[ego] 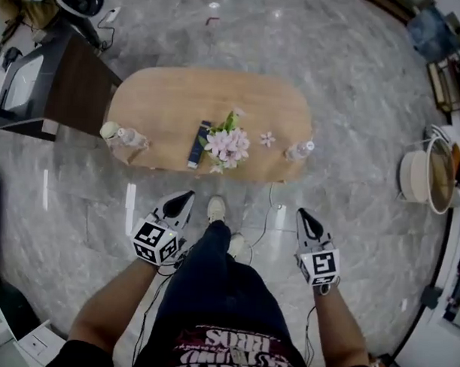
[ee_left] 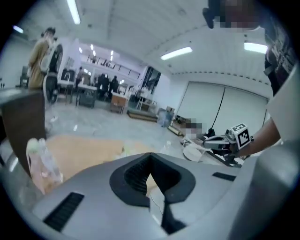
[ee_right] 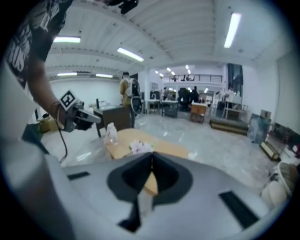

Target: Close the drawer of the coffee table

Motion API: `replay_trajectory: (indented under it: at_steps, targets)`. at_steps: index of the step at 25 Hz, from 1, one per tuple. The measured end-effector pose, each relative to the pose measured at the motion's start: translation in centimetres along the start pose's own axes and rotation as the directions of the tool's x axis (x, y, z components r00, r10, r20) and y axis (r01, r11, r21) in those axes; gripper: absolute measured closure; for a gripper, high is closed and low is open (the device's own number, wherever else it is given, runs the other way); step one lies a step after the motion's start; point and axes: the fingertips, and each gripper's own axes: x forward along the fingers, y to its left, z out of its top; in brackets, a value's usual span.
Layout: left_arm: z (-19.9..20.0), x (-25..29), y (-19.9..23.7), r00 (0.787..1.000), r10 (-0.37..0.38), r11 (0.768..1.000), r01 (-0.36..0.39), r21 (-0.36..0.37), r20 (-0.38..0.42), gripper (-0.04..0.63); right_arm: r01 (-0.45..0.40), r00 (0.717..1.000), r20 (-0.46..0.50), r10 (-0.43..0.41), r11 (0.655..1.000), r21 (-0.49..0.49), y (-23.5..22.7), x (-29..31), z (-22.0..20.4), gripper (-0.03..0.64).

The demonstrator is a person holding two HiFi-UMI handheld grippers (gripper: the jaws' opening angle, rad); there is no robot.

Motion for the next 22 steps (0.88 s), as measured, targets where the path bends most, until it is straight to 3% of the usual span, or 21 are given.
replay_trajectory:
  at_steps: [2,4,8,11,16,22]
  targets:
    - [8.3,-3.0,-3.1,0.989,0.011,0.993,-0.028,0.112,0.149,0.572,-0.002,0.995,0.101,0.0,1.0,0.019,0.6,-3.1,5.4,0.582]
    - [15.1,-6.2,-6.2,0.959,0.012,0.978,-0.071,0.196,0.283,0.572,-0.016,0.987,0.161,0.008,0.999,0.046,1.7,-5.6,9.5,0.582]
    - [22.7,-10.9,-9.5,0.894,0.024,0.956,-0.151,0.25,0.447,0.571,-0.02,0.955,0.297,-0.001,0.998,0.067,3.6,-9.6,15.1,0.581]
    - [23.9,-12.0,-10.8,0.878,0.027,0.946,-0.176,0.271,0.477,0.571,0.006,0.948,0.318,-0.026,0.998,0.064,4.1,-11.7,17.2,0.581]
    - [23.8,-10.1,-10.7,0.901,0.009,0.936,-0.16,0.313,0.434,0.571,0.03,0.937,0.346,-0.046,0.998,0.052,3.9,-11.0,20.1,0.581]
    - [27.0,-7.0,-7.8,0.898,0.002,0.939,-0.153,0.308,0.44,0.571,0.018,0.911,0.411,-0.02,1.0,0.01,3.5,-6.9,25.7,0.583]
